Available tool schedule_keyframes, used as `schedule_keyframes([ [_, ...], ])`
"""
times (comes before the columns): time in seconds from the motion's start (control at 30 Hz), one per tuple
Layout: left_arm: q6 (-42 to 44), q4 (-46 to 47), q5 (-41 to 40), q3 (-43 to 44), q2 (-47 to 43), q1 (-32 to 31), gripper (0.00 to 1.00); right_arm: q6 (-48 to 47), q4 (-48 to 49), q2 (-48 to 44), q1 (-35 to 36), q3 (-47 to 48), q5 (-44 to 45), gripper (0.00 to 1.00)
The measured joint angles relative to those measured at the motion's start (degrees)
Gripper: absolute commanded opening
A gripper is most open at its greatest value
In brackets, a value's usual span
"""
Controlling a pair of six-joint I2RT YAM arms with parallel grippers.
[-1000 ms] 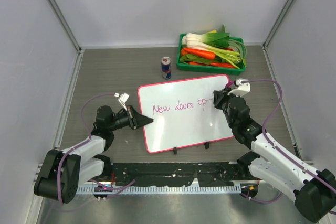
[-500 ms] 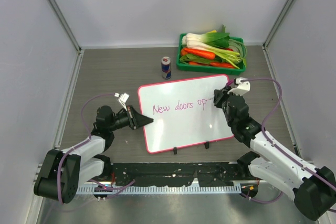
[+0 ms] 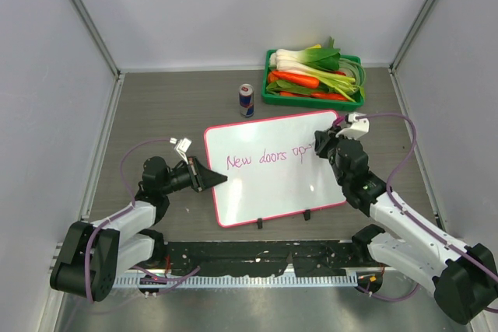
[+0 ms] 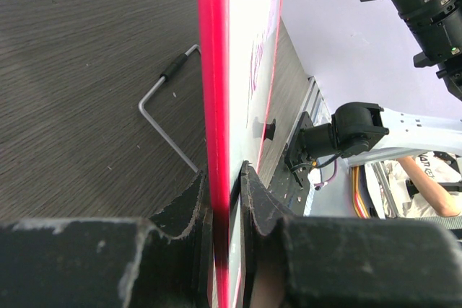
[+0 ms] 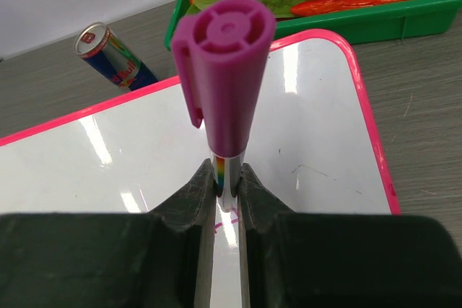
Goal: Write a sentence on the whiteboard
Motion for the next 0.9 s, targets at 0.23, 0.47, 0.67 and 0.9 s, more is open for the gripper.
schedule_keyframes([
  [0.23,0.0,0.0,0.0,0.0,0.0,0.0,0.00,0.3,-0.1,-0.6,0.0,-0.3,-2.4,0.01],
  [0.47,0.0,0.0,0.0,0.0,0.0,0.0,0.00,1.3,-0.7,-2.6,0.0,-2.0,-3.7,0.01],
  [0.67,0.0,0.0,0.0,0.0,0.0,0.0,0.00,1.5,-1.9,-4.1,0.0,-2.9,-4.0,0.01],
  [0.9,0.0,0.0,0.0,0.0,0.0,0.0,0.00,1.5,-3.8,-5.4,0.0,-3.2,-3.6,0.01],
])
